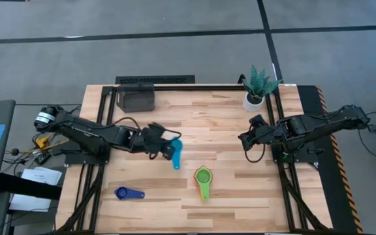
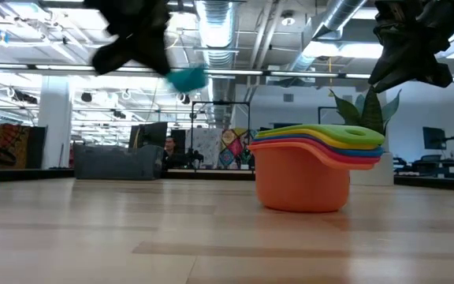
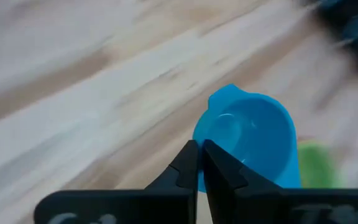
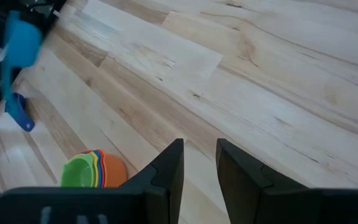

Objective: Nest measuring cups in basket
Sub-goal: Stack the light blue measuring cup on top of the green measuring cup

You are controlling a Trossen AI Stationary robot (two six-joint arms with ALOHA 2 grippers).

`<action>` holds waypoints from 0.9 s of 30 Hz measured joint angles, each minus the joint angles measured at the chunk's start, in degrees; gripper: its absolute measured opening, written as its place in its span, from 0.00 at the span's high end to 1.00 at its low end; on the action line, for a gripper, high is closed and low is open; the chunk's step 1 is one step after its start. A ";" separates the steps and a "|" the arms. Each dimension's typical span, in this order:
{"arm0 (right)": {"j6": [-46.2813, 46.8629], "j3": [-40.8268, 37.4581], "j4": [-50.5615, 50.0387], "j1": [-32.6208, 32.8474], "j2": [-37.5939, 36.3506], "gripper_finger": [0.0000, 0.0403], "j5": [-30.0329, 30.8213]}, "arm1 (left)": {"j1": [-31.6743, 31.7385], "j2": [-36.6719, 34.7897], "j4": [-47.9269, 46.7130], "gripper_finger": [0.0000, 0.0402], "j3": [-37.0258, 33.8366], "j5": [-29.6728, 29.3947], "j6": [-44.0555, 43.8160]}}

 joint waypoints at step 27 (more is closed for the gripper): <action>1.27 -0.02 0.22 3.89 0.01 0.70 -1.53 | -5.03 28.13 -1.17 1.00 27.99 6.49 -14.40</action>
